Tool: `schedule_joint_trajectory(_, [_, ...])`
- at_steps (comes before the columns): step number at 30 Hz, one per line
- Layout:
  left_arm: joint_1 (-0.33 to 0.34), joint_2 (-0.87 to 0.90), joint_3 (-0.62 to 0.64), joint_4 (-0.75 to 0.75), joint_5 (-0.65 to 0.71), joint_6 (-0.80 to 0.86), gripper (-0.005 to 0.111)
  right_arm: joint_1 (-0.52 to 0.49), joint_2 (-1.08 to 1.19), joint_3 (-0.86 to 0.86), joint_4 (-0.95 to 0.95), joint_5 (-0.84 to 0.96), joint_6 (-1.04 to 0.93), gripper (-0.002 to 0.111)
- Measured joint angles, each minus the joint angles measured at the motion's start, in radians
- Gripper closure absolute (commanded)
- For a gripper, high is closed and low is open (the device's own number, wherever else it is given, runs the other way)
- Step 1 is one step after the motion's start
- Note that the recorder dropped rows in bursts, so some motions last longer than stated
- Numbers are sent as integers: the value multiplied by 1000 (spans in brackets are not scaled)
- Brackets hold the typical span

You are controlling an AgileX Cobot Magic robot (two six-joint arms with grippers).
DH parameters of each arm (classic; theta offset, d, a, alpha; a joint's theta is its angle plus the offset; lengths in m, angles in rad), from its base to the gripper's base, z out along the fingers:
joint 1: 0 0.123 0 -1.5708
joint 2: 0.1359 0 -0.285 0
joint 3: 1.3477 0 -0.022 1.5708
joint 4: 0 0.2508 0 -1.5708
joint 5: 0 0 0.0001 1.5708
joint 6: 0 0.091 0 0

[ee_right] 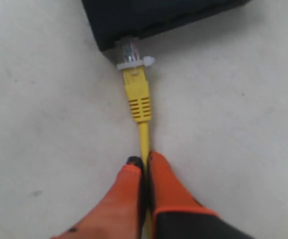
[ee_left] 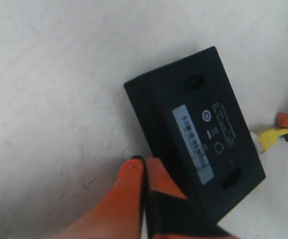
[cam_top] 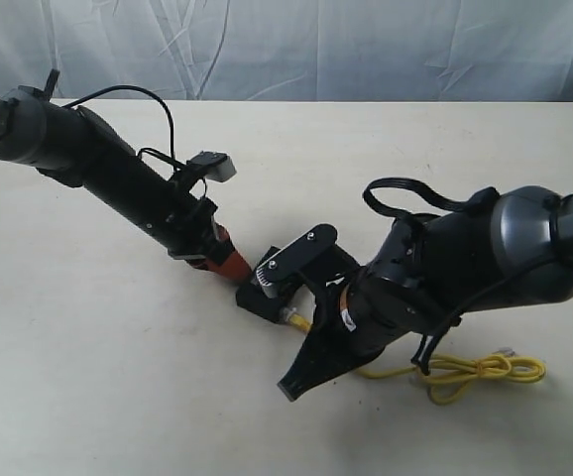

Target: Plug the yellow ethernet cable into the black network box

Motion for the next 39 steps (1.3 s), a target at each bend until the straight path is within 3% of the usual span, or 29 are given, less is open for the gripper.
schedule_joint_trajectory(8, [0,0,0,0,0,36,107,0,2,0,-179,7,154,109])
schedule_joint_trajectory(17, [0,0,0,0,0,40,107,0,2,0,-194,-19,175,109])
schedule_joint_trajectory(30, [0,0,0,0,0,42,107,0,2,0,-116,-13,-42,109])
schedule_joint_trajectory(39, [0,0,0,0,2,42,107,0,17,0,-100,-47,-53,109])
